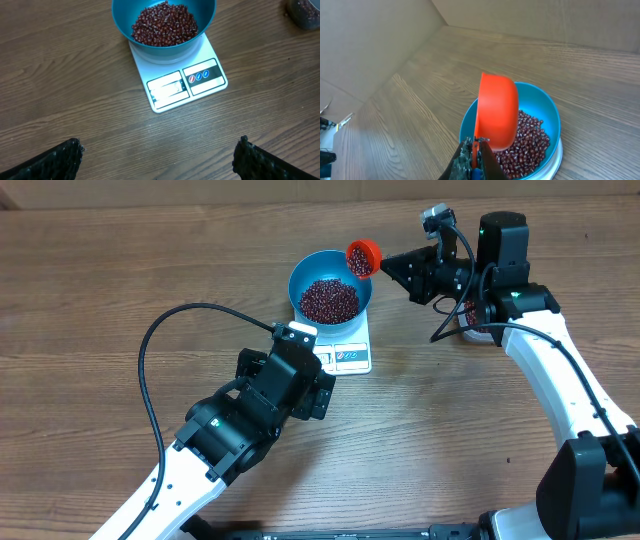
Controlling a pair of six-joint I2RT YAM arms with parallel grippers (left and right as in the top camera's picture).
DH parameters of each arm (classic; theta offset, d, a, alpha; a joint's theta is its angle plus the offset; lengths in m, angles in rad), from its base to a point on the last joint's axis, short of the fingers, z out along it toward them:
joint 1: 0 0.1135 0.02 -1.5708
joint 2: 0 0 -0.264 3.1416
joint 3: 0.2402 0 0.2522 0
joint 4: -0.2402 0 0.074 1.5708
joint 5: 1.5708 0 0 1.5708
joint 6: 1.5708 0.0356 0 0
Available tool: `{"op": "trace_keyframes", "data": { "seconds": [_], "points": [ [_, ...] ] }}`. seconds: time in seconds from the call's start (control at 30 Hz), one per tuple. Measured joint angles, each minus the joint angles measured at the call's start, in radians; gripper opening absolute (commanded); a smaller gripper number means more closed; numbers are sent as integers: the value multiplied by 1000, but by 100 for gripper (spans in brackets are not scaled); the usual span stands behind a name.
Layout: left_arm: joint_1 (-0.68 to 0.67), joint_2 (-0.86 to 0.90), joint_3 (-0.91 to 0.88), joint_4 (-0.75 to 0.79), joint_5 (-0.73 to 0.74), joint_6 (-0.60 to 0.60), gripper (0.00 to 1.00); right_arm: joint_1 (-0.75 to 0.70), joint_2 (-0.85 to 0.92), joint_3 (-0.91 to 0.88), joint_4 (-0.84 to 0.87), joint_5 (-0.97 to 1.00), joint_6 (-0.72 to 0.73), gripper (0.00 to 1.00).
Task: Scoop item into bowl and weigh 150g on scale
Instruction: 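Tilt the red cup to pour beans into the teal bowl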
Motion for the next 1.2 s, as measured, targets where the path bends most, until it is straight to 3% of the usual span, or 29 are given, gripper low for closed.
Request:
{"op": "trace_keyframes", "data": {
  "seconds": [1.2],
  "points": [
    [0,0,0,0,0,0,99,0,0,0,32,1,-143,4]
  ]
}}
